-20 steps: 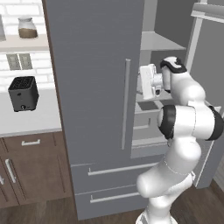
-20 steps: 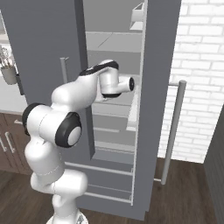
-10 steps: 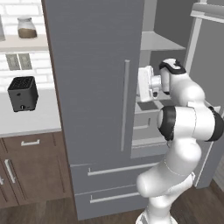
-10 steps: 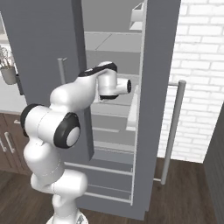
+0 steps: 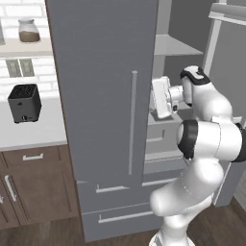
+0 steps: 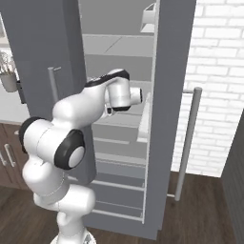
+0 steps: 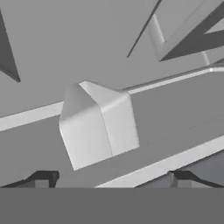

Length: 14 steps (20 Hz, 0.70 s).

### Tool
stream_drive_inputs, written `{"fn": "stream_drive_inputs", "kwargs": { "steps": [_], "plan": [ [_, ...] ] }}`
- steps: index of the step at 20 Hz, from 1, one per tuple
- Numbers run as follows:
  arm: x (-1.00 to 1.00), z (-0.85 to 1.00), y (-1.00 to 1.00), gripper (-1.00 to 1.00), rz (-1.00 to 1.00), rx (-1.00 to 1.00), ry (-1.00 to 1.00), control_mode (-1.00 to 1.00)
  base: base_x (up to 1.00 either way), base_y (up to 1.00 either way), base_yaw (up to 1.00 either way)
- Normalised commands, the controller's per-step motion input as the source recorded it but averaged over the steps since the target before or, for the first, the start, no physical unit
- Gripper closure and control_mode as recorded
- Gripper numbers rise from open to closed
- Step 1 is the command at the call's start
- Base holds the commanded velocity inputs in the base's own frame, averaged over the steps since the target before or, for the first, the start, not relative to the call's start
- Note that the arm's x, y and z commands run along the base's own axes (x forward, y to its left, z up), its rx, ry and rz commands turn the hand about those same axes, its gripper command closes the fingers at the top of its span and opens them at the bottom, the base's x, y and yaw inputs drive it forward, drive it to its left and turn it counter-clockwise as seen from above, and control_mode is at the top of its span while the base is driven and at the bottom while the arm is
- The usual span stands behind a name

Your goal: Take the strawberry from the fridge and place it on top of the pancake, located on the dining counter.

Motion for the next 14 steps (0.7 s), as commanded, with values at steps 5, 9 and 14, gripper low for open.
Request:
{"fn": "stream_drive_inputs", "kwargs": {
  "steps": [5, 9, 14],
  "plan": [
    [-0.96, 0.00, 0.64, -1.00, 0.26, 0.00, 0.00, -1.00, 0.00, 0.00, 0.00],
    [-0.91, -0.02, 0.72, -1.00, 0.18, 0.00, 0.00, -1.00, 0.00, 0.00, 0.00],
    [-0.75, -0.11, 0.85, -1.00, 0.11, 0.00, 0.00, -1.00, 0.00, 0.00, 0.00]
  ]
}}
